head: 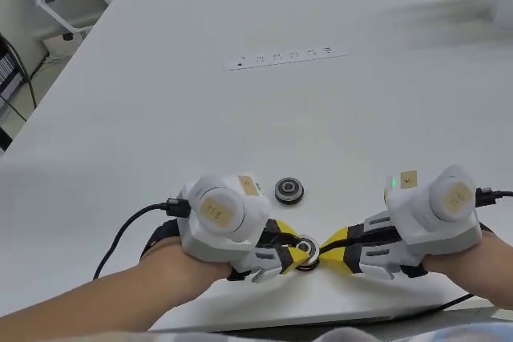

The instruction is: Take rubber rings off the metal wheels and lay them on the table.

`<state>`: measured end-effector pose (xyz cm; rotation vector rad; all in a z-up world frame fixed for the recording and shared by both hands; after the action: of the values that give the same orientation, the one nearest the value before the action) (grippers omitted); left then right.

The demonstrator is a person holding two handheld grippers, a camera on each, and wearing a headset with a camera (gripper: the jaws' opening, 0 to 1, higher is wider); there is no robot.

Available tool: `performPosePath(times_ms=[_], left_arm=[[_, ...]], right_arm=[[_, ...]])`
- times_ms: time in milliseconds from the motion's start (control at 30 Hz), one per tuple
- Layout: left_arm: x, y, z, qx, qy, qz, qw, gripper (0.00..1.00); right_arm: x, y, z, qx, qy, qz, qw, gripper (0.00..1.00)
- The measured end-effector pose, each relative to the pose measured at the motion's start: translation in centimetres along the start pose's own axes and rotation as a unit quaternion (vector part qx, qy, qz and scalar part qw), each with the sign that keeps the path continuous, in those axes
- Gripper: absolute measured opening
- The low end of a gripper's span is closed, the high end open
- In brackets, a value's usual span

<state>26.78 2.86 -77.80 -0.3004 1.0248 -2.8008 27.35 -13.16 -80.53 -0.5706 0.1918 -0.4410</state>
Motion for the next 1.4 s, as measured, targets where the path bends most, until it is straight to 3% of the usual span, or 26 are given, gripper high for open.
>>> performPosePath(times_ms=[600, 767, 1000, 1100, 1200, 1233, 1400], left_arm=[[0.22, 0.06, 0.05, -0.010, 0.007, 0.007, 0.9999, 0.12], [0.26, 0.06, 0.06, -0.011, 0.008, 0.008, 0.9999, 0.12], [0.29, 0.07, 0.06, -0.011, 0.006, 0.009, 0.9999, 0.12], [0.31, 0.09, 0.07, -0.012, 0.008, 0.010, 0.9998, 0.12], [0.34, 0.10, 0.09, -0.012, 0.009, 0.012, 0.9998, 0.12], [0.35, 0.11, 0.10, -0.013, 0.009, 0.013, 0.9998, 0.12], [0.38, 0.12, 0.14, -0.015, 0.010, 0.015, 0.9997, 0.12]], right_arm=[[-0.31, -0.50, -0.18, -0.003, 0.074, -0.021, 0.9970, 0.00], [-0.32, -0.86, -0.38, 0.006, 0.111, -0.023, 0.9936, 0.00], [-0.16, -0.58, -0.47, 0.002, 0.123, -0.020, 0.9922, 0.00], [0.05, -0.54, -0.53, 0.007, 0.156, -0.018, 0.9876, 0.00], [0.22, -0.56, -0.24, 0.027, 0.198, -0.013, 0.9797, 0.00], [0.33, -0.58, -0.36, 0.022, 0.191, -0.015, 0.9812, 0.00], [0.09, -0.62, -0.25, 0.030, 0.208, -0.007, 0.9777, 0.00]])
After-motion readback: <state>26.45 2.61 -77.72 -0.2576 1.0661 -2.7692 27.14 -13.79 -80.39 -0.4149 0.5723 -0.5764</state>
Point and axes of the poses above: the centre of the closed fingertips' face, and the gripper's own axes: y roughly forward along the fingers, x roughly to its right, z roughly out of its top, the point moved 10 cm from there along -y, roughly backward along the fingers, and after that the axes turned 12 degrees about -z, right-handed, at the moved point
